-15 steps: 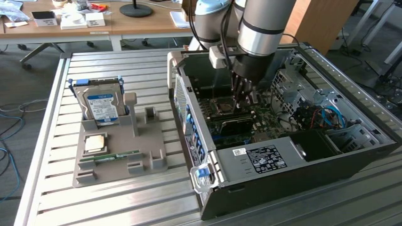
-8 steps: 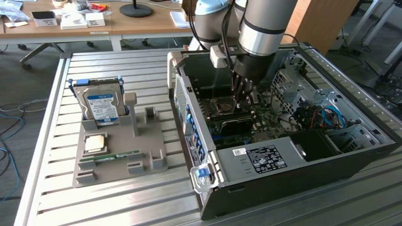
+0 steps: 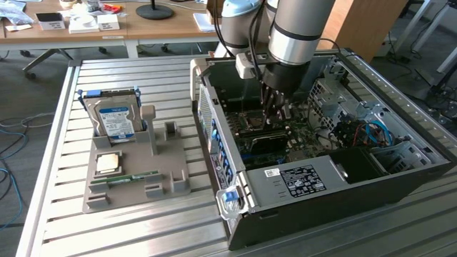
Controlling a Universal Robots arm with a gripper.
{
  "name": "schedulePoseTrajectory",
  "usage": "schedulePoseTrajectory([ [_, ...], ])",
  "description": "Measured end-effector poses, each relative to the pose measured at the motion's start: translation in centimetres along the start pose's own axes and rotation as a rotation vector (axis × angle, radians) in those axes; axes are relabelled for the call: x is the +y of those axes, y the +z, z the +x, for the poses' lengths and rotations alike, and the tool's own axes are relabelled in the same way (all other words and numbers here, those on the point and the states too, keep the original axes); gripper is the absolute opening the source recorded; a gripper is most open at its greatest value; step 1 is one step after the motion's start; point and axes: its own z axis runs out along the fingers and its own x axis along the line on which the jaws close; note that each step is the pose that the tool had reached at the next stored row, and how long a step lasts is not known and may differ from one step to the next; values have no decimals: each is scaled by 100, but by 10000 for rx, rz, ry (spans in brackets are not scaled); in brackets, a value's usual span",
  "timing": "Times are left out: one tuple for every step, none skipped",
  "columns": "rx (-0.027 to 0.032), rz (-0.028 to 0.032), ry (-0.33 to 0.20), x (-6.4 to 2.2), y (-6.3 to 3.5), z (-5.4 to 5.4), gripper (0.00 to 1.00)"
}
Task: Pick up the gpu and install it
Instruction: 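Press down on the gpu until it lock into place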
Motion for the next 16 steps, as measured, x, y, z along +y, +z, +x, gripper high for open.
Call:
schedulePoseTrajectory([
  [0, 0, -1, 0, 16, 0, 11],
  [1, 0, -1, 0, 30, 0, 11],
  [0, 0, -1, 0, 42, 0, 11],
  [0, 0, 1, 1, 53, 0, 11],
  [1, -1, 0, 1, 62, 0, 11],
  [1, 0, 0, 1, 70, 0, 11],
  [1, 0, 0, 1, 78, 0, 11],
  [1, -1, 0, 2, 86, 1, 11],
  [1, 0, 0, 2, 94, 1, 11],
  [0, 0, 0, 2, 100, 1, 11],
  [2, -1, 0, 3, 101, 1, 11],
  [3, -1, 0, 3, 100, 1, 11],
  [3, -1, 0, 3, 100, 1, 11],
  [2, -1, 0, 3, 101, 1, 11],
  [-3, 1, 0, 3, 109, 0, 11],
  [-2, 1, 0, 2, 122, 0, 11],
])
